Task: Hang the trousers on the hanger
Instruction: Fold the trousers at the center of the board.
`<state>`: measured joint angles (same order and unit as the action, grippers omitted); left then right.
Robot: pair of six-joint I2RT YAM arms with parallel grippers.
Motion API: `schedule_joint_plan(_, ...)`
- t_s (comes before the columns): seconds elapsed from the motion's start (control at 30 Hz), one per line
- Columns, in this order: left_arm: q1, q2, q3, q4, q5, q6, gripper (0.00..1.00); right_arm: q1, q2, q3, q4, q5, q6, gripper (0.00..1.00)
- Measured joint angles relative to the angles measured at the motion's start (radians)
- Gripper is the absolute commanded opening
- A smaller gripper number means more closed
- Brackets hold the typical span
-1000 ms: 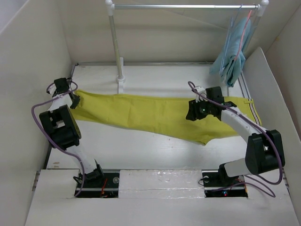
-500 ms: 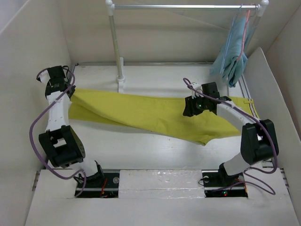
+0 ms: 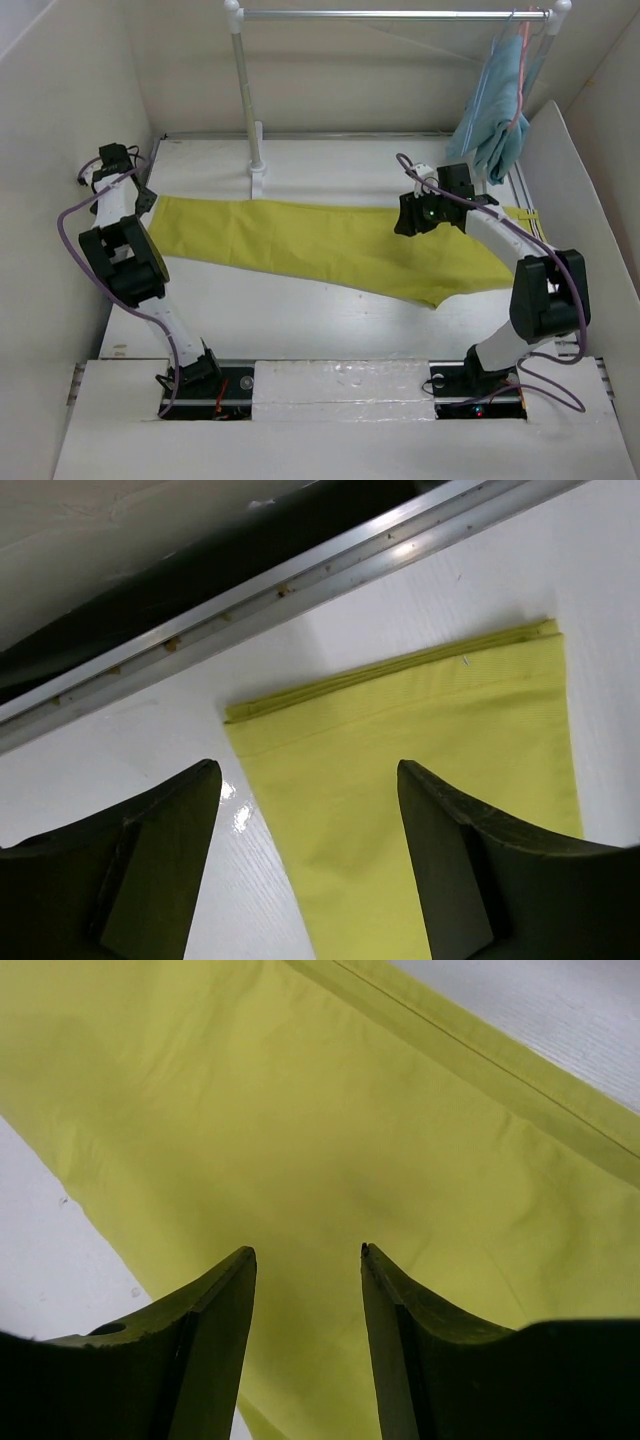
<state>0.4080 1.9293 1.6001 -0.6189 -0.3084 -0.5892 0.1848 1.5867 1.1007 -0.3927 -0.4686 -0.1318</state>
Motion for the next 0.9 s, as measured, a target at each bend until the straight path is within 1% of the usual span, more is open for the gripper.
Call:
schedule_joint_plan(0.07,0.0,-0.014,-0.017,0.005,0.008,0.008,0.67,0.0,-0.017,0.0,-0.008,0.006,-0.004,0.47)
schedule_joint_plan(0.1,-0.005,-0.016,-0.018,0.006,0.016,0.009,0.65,0.0,-0.023,0.003,-0.014,0.009,-0.005,0.37)
schedule_joint_plan(0.13,-0.013,-0.019,-0.018,0.013,0.024,0.01,0.63,0.0,-0.028,0.005,-0.019,0.014,-0.009,0.04)
schedule_joint_plan(0.17,-0.025,-0.02,-0.019,0.025,0.036,0.01,0.62,-0.001,-0.031,0.005,-0.019,0.016,-0.015,0.0)
schedule_joint_plan(0.27,-0.093,-0.026,-0.04,0.09,0.065,0.01,0.61,-0.019,-0.051,-0.002,-0.026,0.015,-0.004,0.0)
schedule_joint_plan(0.33,-0.164,-0.035,-0.08,0.141,0.087,0.012,0.6,-0.061,-0.087,-0.021,-0.026,0.011,0.004,0.0)
schedule_joint_plan(0.37,-0.196,-0.039,-0.104,0.164,0.094,0.012,0.6,-0.095,-0.114,-0.036,-0.026,0.009,0.012,0.03)
schedule_joint_plan(0.4,-0.228,-0.039,-0.124,0.181,0.103,0.012,0.59,-0.142,-0.143,-0.054,-0.026,0.002,0.022,0.11)
schedule_joint_plan(0.43,-0.253,-0.039,-0.146,0.198,0.116,0.009,0.59,-0.197,-0.172,-0.072,-0.026,-0.007,0.037,0.27)
schedule_joint_plan(0.5,-0.264,-0.031,-0.187,0.215,0.141,-0.001,0.59,-0.323,-0.228,-0.124,-0.01,-0.024,0.068,0.42)
schedule_joint_plan(0.53,-0.248,-0.021,-0.204,0.219,0.15,-0.012,0.58,-0.398,-0.254,-0.154,-0.009,-0.039,0.087,0.53)
schedule_joint_plan(0.63,-0.143,0.018,-0.255,0.24,0.186,-0.047,0.59,-0.6,-0.323,-0.244,-0.023,-0.064,0.133,0.65)
schedule_joint_plan(0.67,-0.104,0.015,-0.265,0.253,0.23,-0.073,0.59,-0.657,-0.343,-0.264,-0.038,-0.065,0.141,0.66)
schedule_joint_plan(0.73,-0.049,-0.018,-0.286,0.282,0.234,-0.093,0.59,-0.746,-0.378,-0.283,-0.077,-0.048,0.151,0.7)
schedule_joint_plan(0.77,-0.033,-0.024,-0.293,0.28,0.23,-0.102,0.6,-0.802,-0.407,-0.285,-0.107,-0.023,0.156,0.71)
schedule_joint_plan(0.8,-0.025,-0.026,-0.295,0.278,0.23,-0.113,0.6,-0.81,-0.412,-0.285,-0.11,-0.018,0.156,0.71)
schedule_joint_plan(0.9,-0.067,-0.029,-0.271,0.264,0.241,-0.15,0.61,-0.892,-0.435,-0.309,-0.11,0.022,0.173,0.71)
